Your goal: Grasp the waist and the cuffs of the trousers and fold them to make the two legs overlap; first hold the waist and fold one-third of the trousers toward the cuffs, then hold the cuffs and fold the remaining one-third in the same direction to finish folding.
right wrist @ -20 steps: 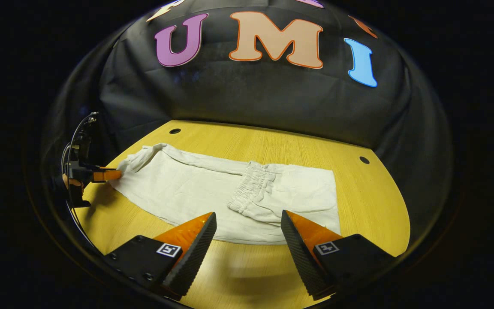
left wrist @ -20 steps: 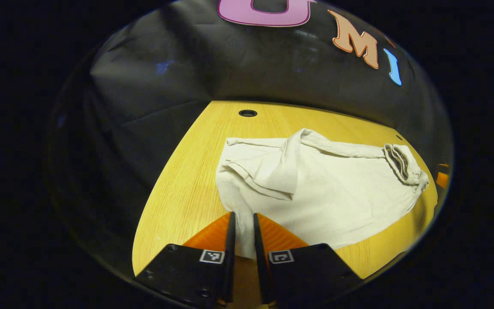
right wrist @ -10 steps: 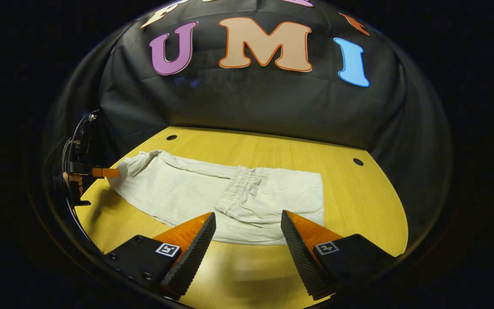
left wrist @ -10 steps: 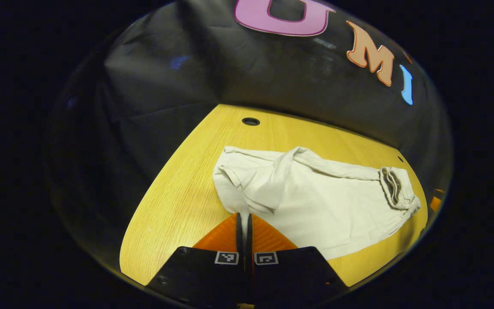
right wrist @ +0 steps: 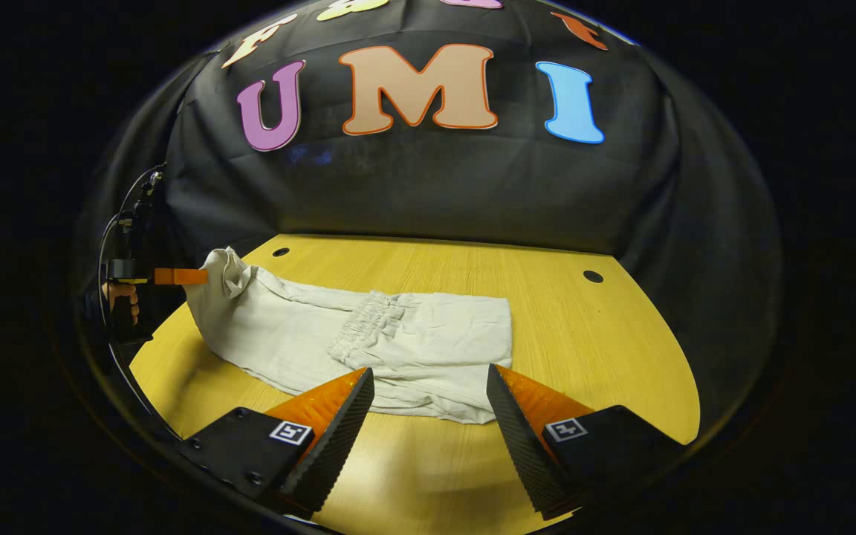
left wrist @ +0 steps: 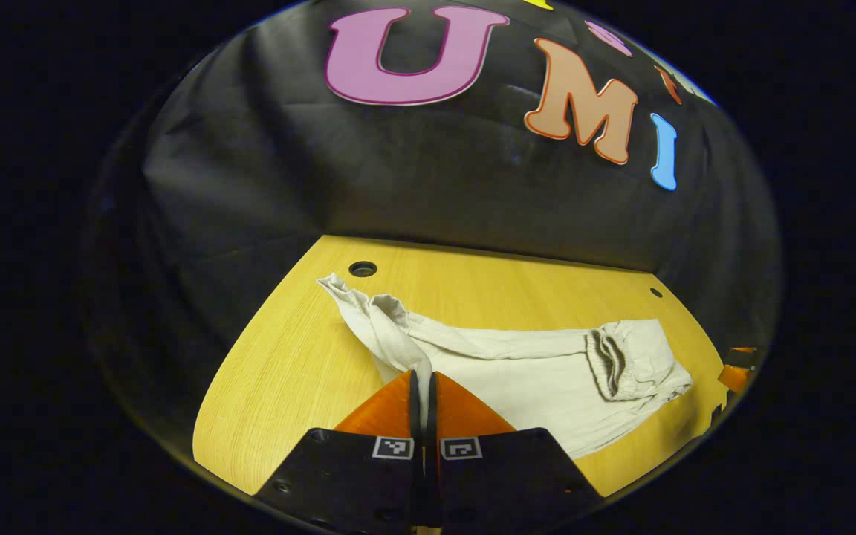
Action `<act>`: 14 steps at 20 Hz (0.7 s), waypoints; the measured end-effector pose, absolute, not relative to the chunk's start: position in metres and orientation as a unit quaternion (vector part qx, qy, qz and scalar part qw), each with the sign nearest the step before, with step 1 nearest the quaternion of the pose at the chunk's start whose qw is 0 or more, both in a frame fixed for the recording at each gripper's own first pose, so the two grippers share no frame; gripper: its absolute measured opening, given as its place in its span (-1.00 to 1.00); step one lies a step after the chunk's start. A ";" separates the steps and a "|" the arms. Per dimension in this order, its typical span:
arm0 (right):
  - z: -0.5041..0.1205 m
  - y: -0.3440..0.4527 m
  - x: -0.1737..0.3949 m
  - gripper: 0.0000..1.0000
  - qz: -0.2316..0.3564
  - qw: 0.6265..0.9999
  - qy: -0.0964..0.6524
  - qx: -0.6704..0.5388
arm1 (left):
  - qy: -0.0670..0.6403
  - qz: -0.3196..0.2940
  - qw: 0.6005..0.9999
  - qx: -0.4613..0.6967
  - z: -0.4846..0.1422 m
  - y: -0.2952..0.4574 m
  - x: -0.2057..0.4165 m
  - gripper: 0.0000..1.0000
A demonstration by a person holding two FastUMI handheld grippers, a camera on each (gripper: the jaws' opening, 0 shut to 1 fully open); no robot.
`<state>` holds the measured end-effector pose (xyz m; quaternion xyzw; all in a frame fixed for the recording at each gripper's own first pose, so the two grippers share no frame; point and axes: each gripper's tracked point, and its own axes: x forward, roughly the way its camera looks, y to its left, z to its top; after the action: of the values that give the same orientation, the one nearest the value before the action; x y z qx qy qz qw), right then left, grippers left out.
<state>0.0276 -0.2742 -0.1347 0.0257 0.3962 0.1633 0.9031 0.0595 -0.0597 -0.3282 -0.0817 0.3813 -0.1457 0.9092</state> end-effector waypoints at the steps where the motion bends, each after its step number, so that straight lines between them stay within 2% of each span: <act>1: -0.135 -0.282 0.029 0.96 0.161 0.904 0.395 0.029 | 0.376 -0.152 0.911 -0.081 -0.321 -0.069 0.062 -1.00; 14: -0.137 -0.357 0.037 0.96 0.143 0.910 0.385 0.058 | 0.325 -0.251 0.910 -0.063 -0.246 -0.223 0.074 -1.00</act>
<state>0.0367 -0.3568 -0.1370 0.0577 0.3848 0.1432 0.9100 0.0736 -0.2233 -0.2460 -0.0627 0.3250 -0.2511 0.9096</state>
